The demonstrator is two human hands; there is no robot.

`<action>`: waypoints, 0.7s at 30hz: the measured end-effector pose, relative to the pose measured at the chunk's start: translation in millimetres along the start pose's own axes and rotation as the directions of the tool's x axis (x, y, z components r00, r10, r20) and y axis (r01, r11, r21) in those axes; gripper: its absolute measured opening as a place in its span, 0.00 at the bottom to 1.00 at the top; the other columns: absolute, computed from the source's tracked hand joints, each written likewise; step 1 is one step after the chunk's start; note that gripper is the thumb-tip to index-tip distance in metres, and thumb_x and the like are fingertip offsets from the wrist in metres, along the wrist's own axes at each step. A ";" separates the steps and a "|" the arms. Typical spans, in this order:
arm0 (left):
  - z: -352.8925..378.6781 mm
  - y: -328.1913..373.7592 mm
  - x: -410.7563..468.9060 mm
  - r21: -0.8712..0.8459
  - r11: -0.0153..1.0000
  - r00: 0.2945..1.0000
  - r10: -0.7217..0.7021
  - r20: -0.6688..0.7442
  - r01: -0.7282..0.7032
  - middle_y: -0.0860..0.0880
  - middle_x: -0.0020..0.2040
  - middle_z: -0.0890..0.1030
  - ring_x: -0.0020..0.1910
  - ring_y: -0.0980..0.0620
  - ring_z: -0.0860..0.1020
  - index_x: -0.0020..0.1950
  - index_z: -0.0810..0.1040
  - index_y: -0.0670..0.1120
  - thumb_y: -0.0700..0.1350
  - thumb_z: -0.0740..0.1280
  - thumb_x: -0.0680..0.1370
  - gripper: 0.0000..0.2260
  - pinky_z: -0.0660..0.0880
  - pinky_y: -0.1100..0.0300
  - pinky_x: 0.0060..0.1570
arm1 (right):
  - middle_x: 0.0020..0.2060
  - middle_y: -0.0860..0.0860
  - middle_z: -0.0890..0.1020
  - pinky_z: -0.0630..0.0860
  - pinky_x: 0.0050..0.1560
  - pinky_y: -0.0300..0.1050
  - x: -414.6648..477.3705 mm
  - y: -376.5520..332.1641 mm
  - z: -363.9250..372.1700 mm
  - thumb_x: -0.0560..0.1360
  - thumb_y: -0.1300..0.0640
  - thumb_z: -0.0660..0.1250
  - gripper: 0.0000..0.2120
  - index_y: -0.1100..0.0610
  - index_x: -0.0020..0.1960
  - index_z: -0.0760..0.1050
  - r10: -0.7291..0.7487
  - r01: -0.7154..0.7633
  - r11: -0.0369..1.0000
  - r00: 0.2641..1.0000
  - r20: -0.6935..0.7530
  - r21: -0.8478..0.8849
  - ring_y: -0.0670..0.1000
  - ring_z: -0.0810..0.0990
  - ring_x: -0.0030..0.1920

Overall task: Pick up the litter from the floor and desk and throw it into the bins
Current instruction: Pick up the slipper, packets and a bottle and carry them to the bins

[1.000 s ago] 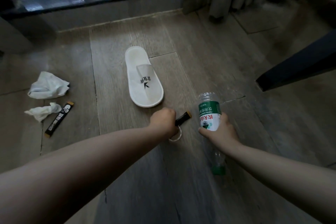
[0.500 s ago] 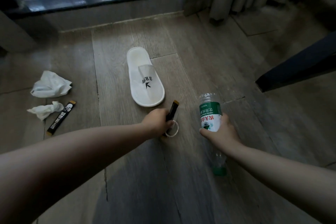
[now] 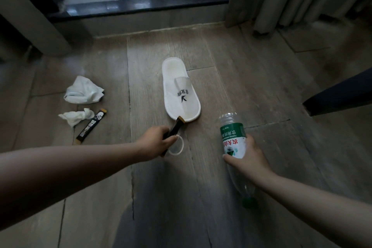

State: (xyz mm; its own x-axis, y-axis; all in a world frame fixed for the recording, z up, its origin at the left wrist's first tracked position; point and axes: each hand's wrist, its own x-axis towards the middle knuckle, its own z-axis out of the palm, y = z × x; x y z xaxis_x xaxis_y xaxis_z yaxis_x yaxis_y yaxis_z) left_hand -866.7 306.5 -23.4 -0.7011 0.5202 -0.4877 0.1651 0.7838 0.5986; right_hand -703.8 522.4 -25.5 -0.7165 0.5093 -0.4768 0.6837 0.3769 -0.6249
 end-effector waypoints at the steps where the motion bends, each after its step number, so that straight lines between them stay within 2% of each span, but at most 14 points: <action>1: -4.1 -4.5 -2.5 -0.005 1.000 1.000 -0.008 -0.003 0.008 0.49 0.32 0.75 0.30 0.52 0.76 0.37 0.70 0.47 0.51 0.64 0.79 0.13 0.71 0.59 0.31 | 0.55 0.52 0.74 0.73 0.42 0.45 -2.0 -2.1 2.1 0.67 0.50 0.76 0.36 0.52 0.67 0.59 -0.016 0.016 1.000 1.000 0.017 -0.003 0.51 0.76 0.50; 5: -27.5 -35.0 -14.2 0.025 0.998 0.996 -0.057 -0.065 0.059 0.50 0.30 0.75 0.29 0.53 0.76 0.36 0.71 0.48 0.53 0.66 0.78 0.14 0.69 0.61 0.29 | 0.53 0.48 0.74 0.72 0.39 0.40 -12.2 -18.1 12.1 0.67 0.50 0.75 0.36 0.50 0.67 0.59 -0.121 0.122 0.993 0.990 0.077 -0.005 0.46 0.76 0.47; 9: -55.3 -79.0 -27.6 0.012 0.992 0.967 -0.124 -0.221 0.129 0.48 0.32 0.76 0.32 0.49 0.75 0.38 0.74 0.42 0.53 0.66 0.77 0.15 0.67 0.59 0.29 | 0.51 0.42 0.75 0.71 0.39 0.34 -23.3 -41.8 25.8 0.67 0.50 0.75 0.34 0.39 0.63 0.56 -0.252 0.251 0.968 0.959 0.127 0.018 0.40 0.75 0.48; 12: -71.3 -110.8 -38.9 0.037 0.982 0.931 -0.166 -0.325 0.187 0.49 0.33 0.77 0.34 0.48 0.76 0.36 0.73 0.46 0.55 0.66 0.76 0.15 0.68 0.57 0.33 | 0.52 0.40 0.76 0.70 0.41 0.32 -25.6 -57.3 40.4 0.66 0.50 0.75 0.34 0.38 0.64 0.57 -0.318 0.318 0.948 0.933 0.167 0.026 0.39 0.76 0.49; 16: -83.6 -138.8 -45.1 0.102 0.959 0.903 -0.211 -0.373 0.266 0.48 0.32 0.77 0.33 0.48 0.75 0.35 0.71 0.46 0.55 0.68 0.75 0.16 0.65 0.57 0.31 | 0.55 0.44 0.76 0.73 0.46 0.35 -16.1 -70.9 55.8 0.65 0.49 0.74 0.36 0.41 0.67 0.60 -0.376 0.387 0.922 0.890 0.259 0.007 0.40 0.76 0.52; 18: -87.9 -147.2 -45.9 0.101 0.953 0.890 -0.225 -0.398 0.286 0.47 0.32 0.77 0.34 0.47 0.77 0.36 0.72 0.45 0.55 0.69 0.74 0.16 0.67 0.56 0.32 | 0.56 0.45 0.75 0.73 0.48 0.37 -9.0 -82.5 65.5 0.64 0.49 0.74 0.37 0.43 0.68 0.61 -0.383 0.404 0.915 0.874 0.301 -0.010 0.42 0.76 0.53; 21: -88.7 -156.7 -45.8 0.095 0.958 0.893 -0.215 -0.395 0.272 0.48 0.32 0.76 0.34 0.46 0.77 0.35 0.71 0.45 0.55 0.69 0.74 0.16 0.67 0.55 0.33 | 0.57 0.46 0.74 0.77 0.52 0.44 6.4 -103.6 84.4 0.62 0.47 0.74 0.39 0.46 0.70 0.61 -0.392 0.422 0.906 0.872 0.295 -0.043 0.45 0.77 0.53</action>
State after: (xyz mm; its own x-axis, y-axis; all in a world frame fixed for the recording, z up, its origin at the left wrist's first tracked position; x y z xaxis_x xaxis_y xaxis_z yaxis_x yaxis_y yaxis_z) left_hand -922.0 129.7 -38.5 -0.9358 0.1621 -0.3131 0.0330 0.9244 0.3801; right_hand -790.9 421.3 -15.9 -0.9332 0.0683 -0.3529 0.3231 0.5896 -0.7402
